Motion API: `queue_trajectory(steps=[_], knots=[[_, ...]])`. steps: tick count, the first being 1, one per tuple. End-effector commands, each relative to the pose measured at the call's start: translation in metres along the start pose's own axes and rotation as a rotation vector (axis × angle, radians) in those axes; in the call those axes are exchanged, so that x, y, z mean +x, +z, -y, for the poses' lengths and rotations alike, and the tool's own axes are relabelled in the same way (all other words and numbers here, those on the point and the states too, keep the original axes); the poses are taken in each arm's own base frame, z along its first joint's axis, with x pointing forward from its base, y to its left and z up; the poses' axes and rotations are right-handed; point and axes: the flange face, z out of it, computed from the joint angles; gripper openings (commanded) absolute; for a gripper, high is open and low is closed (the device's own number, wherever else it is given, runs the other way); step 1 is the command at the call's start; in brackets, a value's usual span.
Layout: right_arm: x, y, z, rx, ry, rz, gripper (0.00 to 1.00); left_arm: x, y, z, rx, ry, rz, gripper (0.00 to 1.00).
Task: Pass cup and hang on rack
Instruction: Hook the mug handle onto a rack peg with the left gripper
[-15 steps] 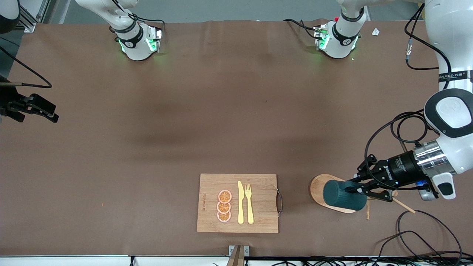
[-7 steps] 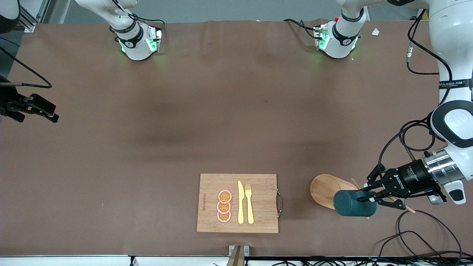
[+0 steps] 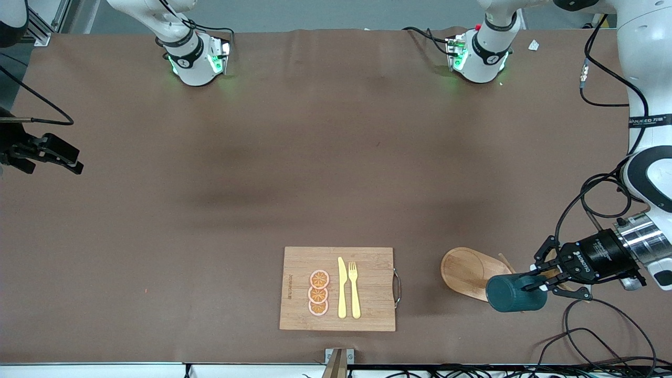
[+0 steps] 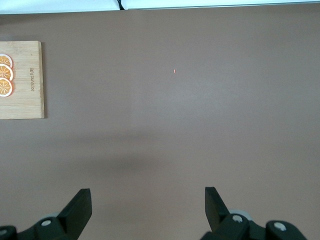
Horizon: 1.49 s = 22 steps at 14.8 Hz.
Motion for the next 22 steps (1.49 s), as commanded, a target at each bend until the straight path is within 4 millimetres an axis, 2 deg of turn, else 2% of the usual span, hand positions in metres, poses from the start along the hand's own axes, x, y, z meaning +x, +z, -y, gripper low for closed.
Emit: queue_trajectory(steps=[1,8,10,12,13,15,16,17,22], knots=[[-0.007,-0.006,-0.002,0.004,-0.003,-0.009,1.00,0.001,0.004,0.001,-0.007,-0.019,0.027,0.04],[-0.007,-0.006,-0.002,0.005,-0.003,-0.013,1.00,0.019,0.003,0.003,-0.003,-0.034,0.021,0.07],[-0.006,-0.005,-0.002,0.004,-0.002,-0.012,1.00,0.022,0.005,0.004,0.004,-0.037,0.020,0.14],[-0.007,-0.006,-0.003,0.004,-0.002,-0.013,1.00,0.022,0.006,0.004,0.005,-0.041,0.023,0.24],[-0.007,-0.006,-0.003,0.004,-0.002,-0.013,1.00,0.022,0.006,0.004,0.006,-0.040,0.022,0.35],[-0.007,-0.006,-0.003,0.004,-0.002,-0.013,1.00,0.021,0.006,0.005,0.008,-0.036,0.021,0.67],[-0.007,-0.006,-0.002,0.005,-0.002,-0.013,1.00,0.020,0.005,0.004,0.009,-0.031,0.015,0.93],[-0.007,-0.006,-0.003,0.004,0.000,-0.013,1.00,0.017,0.003,0.004,0.006,-0.029,0.016,1.00],[-0.007,-0.006,-0.002,0.005,-0.003,-0.013,1.00,0.001,-0.006,0.001,-0.004,-0.014,0.021,1.00]])
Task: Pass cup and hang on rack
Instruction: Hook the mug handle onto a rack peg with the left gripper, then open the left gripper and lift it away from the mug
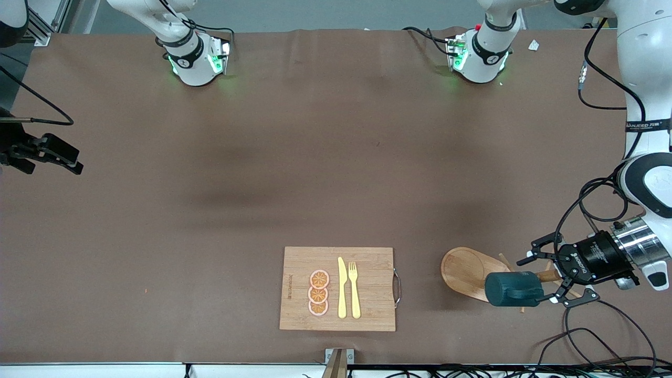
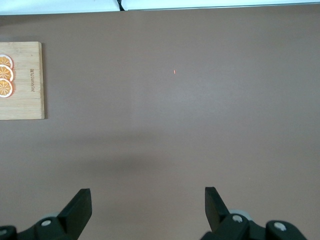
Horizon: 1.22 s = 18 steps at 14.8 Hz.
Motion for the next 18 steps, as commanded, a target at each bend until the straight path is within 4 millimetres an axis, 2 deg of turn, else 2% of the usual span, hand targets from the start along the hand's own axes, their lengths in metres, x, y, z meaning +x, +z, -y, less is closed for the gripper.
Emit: queue_trajectory(steps=[1,8,10,12,13,16,17,18], knots=[[-0.007,-0.006,-0.003,0.004,-0.002,-0.010,1.00,-0.019,-0.013,0.000,-0.013,0.021,0.013,1.00],[-0.007,-0.006,-0.006,0.004,0.004,-0.011,1.00,-0.052,-0.031,0.000,-0.025,0.069,0.014,1.00],[-0.007,-0.006,-0.006,0.004,0.004,-0.011,1.00,-0.076,-0.039,0.003,-0.016,0.148,-0.044,1.00],[-0.007,-0.006,-0.006,0.004,0.004,-0.011,1.00,-0.110,-0.027,0.012,0.035,0.276,-0.137,1.00],[-0.007,-0.006,-0.006,0.004,0.004,-0.011,1.00,-0.136,-0.029,0.019,0.054,0.370,-0.204,1.00],[-0.007,-0.006,-0.006,0.004,0.004,-0.009,1.00,-0.181,-0.013,0.049,0.233,0.626,-0.366,1.00],[-0.007,-0.006,-0.006,0.004,0.004,-0.009,1.00,-0.191,-0.014,0.057,0.280,0.704,-0.404,1.00],[-0.007,-0.006,-0.006,0.004,0.004,-0.009,1.00,-0.204,-0.024,0.064,0.319,0.779,-0.436,1.00]])
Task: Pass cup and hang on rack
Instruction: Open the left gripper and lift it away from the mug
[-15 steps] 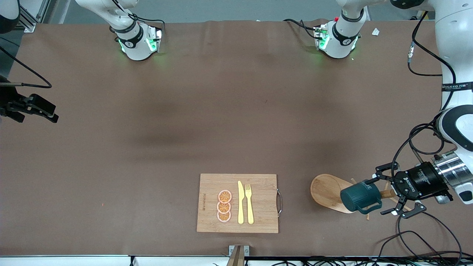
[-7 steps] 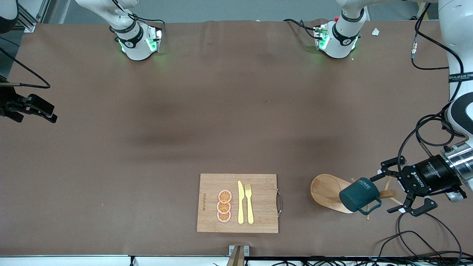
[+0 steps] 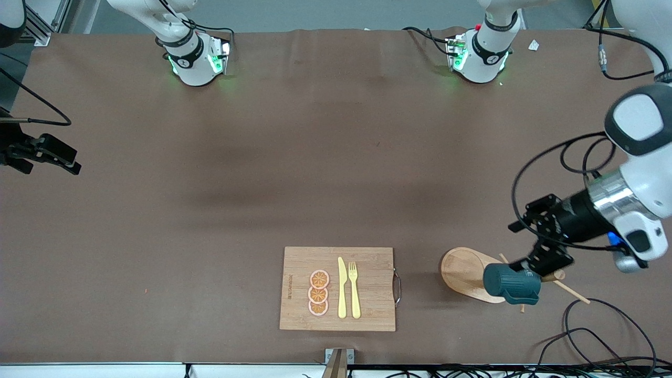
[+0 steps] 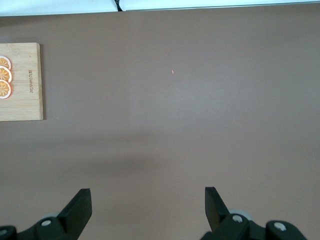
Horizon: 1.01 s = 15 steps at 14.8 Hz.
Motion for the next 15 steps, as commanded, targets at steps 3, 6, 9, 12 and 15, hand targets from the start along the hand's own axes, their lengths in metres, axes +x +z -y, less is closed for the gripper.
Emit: queue_trajectory(steps=[3,6,9,12,15], knots=[[-0.007,-0.006,-0.002,0.004,-0.002,-0.009,1.00,-0.026,-0.048,0.021,0.164,0.338,-0.065,1.00],[-0.007,-0.006,-0.003,0.004,-0.001,-0.009,1.00,-0.040,-0.081,0.035,0.292,0.578,-0.133,1.00],[-0.007,-0.006,-0.004,0.004,0.001,-0.009,1.00,-0.048,-0.103,0.052,0.431,0.753,-0.140,1.00],[-0.007,-0.006,-0.004,0.004,0.001,-0.009,1.00,-0.050,-0.135,0.081,0.504,0.786,-0.124,1.00],[-0.007,-0.007,-0.006,0.004,0.004,-0.010,1.00,-0.049,-0.153,0.114,0.525,0.848,-0.094,1.00]])
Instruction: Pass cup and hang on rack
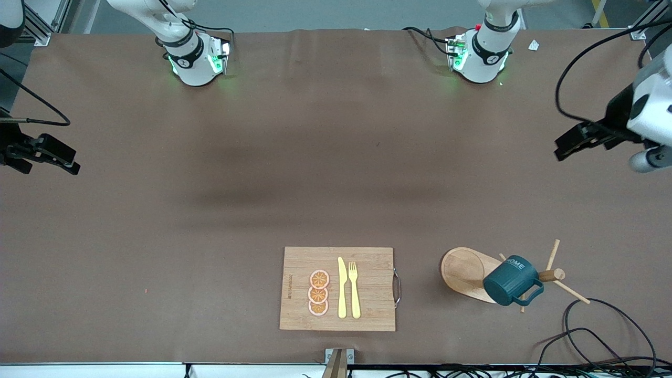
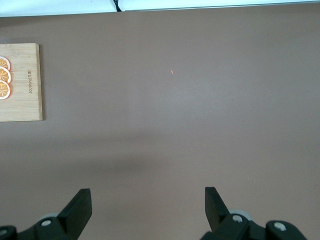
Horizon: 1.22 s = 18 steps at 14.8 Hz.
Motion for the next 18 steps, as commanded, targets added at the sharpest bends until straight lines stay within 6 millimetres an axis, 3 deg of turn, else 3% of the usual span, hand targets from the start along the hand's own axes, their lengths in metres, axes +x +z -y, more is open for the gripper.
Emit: queue_trajectory(steps=[1,5,10,15,18], knots=[[-0.007,-0.006,-0.004,0.004,0.000,-0.010,1.00,-0.038,-0.001,0.020,0.008,0.032,0.020,1.00],[-0.007,-0.006,-0.004,0.004,0.000,-0.010,1.00,-0.070,0.006,0.028,0.018,0.043,0.036,1.00],[-0.007,-0.005,-0.004,0.004,0.000,-0.010,1.00,-0.089,0.008,0.032,0.005,0.100,-0.003,1.00],[-0.007,-0.005,-0.005,0.004,0.002,-0.010,1.00,-0.088,0.000,0.035,-0.006,0.096,-0.018,1.00],[-0.005,-0.006,-0.004,0.004,0.000,-0.022,1.00,-0.075,-0.007,0.030,-0.023,0.102,-0.027,1.00]])
